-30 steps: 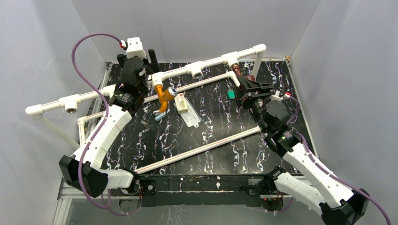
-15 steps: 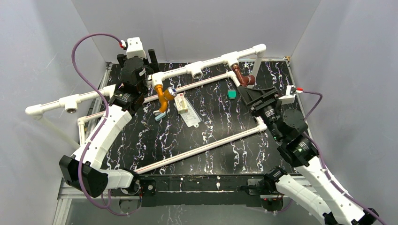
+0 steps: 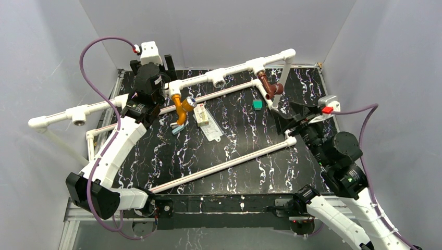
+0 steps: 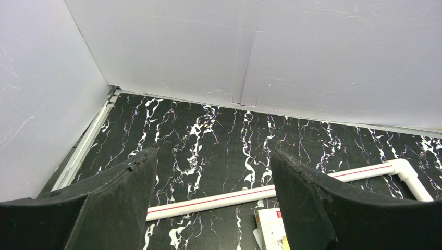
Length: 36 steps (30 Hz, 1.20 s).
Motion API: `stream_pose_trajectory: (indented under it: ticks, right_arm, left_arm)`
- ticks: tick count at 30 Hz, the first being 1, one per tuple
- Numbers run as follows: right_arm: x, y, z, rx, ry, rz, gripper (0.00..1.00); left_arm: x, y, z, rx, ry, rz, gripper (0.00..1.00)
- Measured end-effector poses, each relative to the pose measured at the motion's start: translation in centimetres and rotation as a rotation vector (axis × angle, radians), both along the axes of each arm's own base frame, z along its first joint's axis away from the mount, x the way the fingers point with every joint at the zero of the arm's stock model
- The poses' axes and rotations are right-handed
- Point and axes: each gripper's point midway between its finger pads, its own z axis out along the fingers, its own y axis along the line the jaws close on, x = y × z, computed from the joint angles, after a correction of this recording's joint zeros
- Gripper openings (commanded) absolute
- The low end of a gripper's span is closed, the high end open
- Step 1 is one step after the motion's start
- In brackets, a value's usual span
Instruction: Install the water faucets
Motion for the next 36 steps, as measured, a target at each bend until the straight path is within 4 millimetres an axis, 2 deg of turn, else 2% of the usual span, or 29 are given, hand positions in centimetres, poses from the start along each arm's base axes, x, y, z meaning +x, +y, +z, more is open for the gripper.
stream_pose_trajectory:
  ticks: [6,12,16,20,26,32,36]
  right_arm:
    - [0.1,-0.5,-0.3,-0.348,-0.232,-0.007,0.82]
    - [1.6,-0.4,-3.7,-0.706,-0.395,-0.019,0.82]
    - [2.5,-0.5,-3.7,-0.845,-0.5,-0.055,0.82]
    - [3.7,-0.3,-3.0,-0.952,-0.62,-0.119,0.82]
    - [5.5,0.6,-2.7,-1.055,-0.71,-0.168,0.8]
    - [6.8,1.3,-2.1,-1.072,-0.745,-0.206,0.75]
    - [7.8,1.6,-2.6,-1.086,-0.727,-0.214,0.68]
  left_arm:
    - [0.0,0.0,0.0,0.0,0.0,-0.001,0.78]
    - [0.0,-0.1,0.0,-0.001,0.001,-0.004,0.78]
    - [0.0,-0.1,0.0,-0.001,0.001,-0.005,0.78]
    - [0.0,-0.1,0.0,-0.002,0.001,-0.007,0.78]
    - [0.0,-0.2,0.0,-0.004,0.001,-0.009,0.78]
    - [0.0,-0.2,0.0,-0.005,0.001,-0.011,0.78]
    - [0.0,-0.2,-0.1,-0.006,0.001,-0.011,0.78]
